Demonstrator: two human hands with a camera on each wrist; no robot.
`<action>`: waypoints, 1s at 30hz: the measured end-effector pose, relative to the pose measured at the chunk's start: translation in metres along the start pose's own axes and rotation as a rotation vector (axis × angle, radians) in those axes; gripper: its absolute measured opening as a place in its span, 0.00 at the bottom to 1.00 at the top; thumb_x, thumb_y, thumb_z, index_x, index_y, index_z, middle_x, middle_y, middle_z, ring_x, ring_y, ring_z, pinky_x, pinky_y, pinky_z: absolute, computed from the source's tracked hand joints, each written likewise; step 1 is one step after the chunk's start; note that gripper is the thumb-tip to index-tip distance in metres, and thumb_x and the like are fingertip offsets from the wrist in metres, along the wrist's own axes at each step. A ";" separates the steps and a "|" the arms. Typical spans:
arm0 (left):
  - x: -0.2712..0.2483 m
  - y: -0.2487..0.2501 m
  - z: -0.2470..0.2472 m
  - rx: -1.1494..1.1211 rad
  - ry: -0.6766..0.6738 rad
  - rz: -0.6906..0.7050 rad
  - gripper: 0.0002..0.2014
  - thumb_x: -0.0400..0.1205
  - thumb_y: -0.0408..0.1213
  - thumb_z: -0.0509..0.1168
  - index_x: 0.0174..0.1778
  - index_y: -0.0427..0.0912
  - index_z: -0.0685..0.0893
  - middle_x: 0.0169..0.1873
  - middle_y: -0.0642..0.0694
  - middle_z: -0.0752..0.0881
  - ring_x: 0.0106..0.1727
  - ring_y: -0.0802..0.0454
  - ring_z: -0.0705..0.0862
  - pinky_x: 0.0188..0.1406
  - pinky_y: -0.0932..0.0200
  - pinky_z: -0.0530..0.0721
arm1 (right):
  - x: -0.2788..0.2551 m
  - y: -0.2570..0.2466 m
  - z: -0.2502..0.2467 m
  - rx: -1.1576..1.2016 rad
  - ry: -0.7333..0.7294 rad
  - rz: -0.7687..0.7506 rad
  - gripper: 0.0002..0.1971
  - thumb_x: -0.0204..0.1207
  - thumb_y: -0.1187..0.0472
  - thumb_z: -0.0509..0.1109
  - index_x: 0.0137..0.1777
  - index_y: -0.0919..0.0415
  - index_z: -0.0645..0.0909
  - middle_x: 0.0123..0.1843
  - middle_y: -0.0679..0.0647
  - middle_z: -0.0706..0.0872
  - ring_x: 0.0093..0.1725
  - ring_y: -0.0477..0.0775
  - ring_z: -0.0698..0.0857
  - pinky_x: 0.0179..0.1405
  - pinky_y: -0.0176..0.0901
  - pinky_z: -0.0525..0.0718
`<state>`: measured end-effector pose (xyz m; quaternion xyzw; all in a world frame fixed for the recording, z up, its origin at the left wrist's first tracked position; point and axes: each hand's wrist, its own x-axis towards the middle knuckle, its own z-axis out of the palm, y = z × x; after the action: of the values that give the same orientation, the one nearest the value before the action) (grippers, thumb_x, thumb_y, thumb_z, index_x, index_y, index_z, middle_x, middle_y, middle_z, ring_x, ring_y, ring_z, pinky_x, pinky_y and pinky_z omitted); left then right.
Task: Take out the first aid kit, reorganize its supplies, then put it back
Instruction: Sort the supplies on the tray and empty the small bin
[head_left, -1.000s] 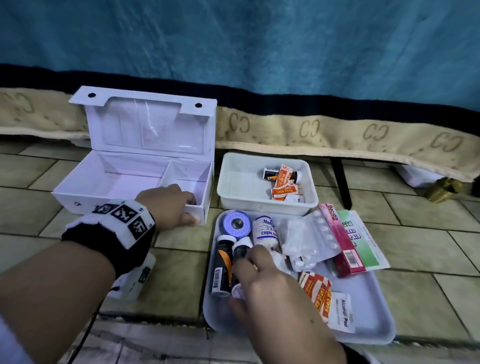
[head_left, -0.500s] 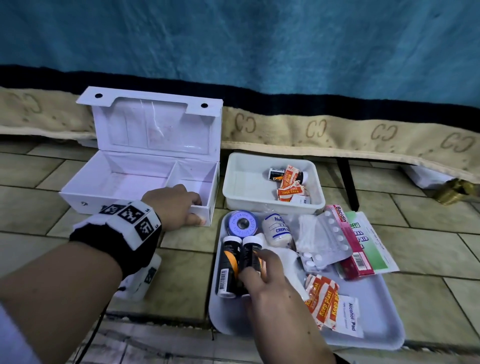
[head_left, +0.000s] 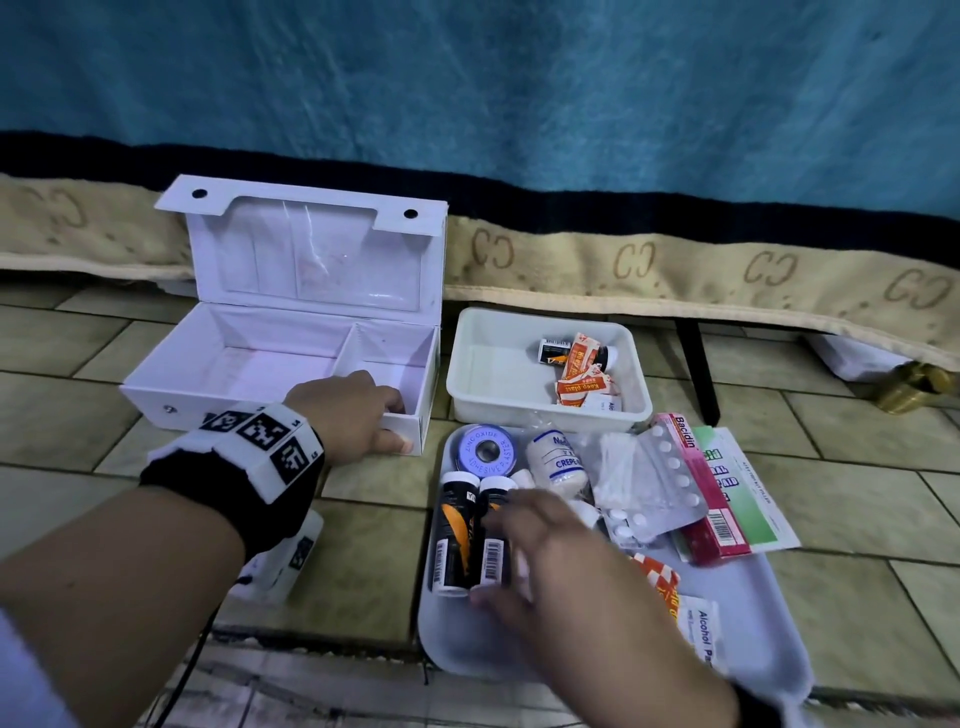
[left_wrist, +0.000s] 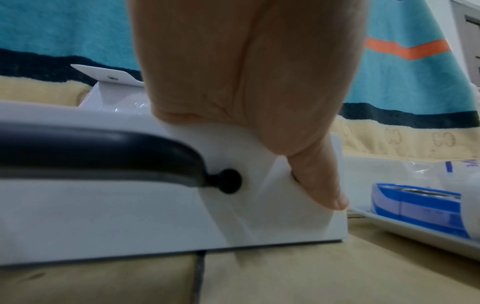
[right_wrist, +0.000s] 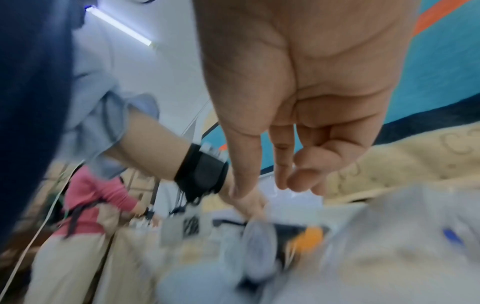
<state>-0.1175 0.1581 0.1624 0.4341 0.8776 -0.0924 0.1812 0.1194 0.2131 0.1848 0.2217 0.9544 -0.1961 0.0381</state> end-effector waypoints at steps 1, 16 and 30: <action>0.000 0.000 0.000 0.001 0.000 -0.001 0.26 0.78 0.62 0.60 0.70 0.57 0.72 0.66 0.49 0.73 0.63 0.47 0.79 0.59 0.48 0.78 | 0.003 0.003 -0.013 0.020 0.045 0.003 0.21 0.76 0.45 0.67 0.69 0.42 0.70 0.73 0.39 0.68 0.61 0.46 0.81 0.57 0.42 0.78; -0.001 0.001 -0.002 -0.003 -0.022 0.007 0.26 0.79 0.61 0.60 0.71 0.57 0.71 0.66 0.47 0.73 0.63 0.45 0.78 0.59 0.48 0.77 | 0.179 0.078 -0.057 -0.531 -0.057 0.044 0.17 0.80 0.62 0.60 0.68 0.63 0.75 0.66 0.62 0.78 0.62 0.64 0.80 0.59 0.51 0.80; 0.001 0.000 -0.001 -0.010 -0.013 0.000 0.25 0.78 0.61 0.61 0.70 0.57 0.72 0.64 0.47 0.73 0.63 0.45 0.78 0.55 0.49 0.76 | 0.189 0.070 -0.045 -0.678 0.003 0.081 0.20 0.79 0.67 0.58 0.71 0.67 0.68 0.69 0.65 0.73 0.68 0.65 0.75 0.61 0.52 0.75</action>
<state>-0.1179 0.1593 0.1629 0.4327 0.8768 -0.0908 0.1891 -0.0193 0.3657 0.1710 0.2346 0.9557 0.1345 0.1159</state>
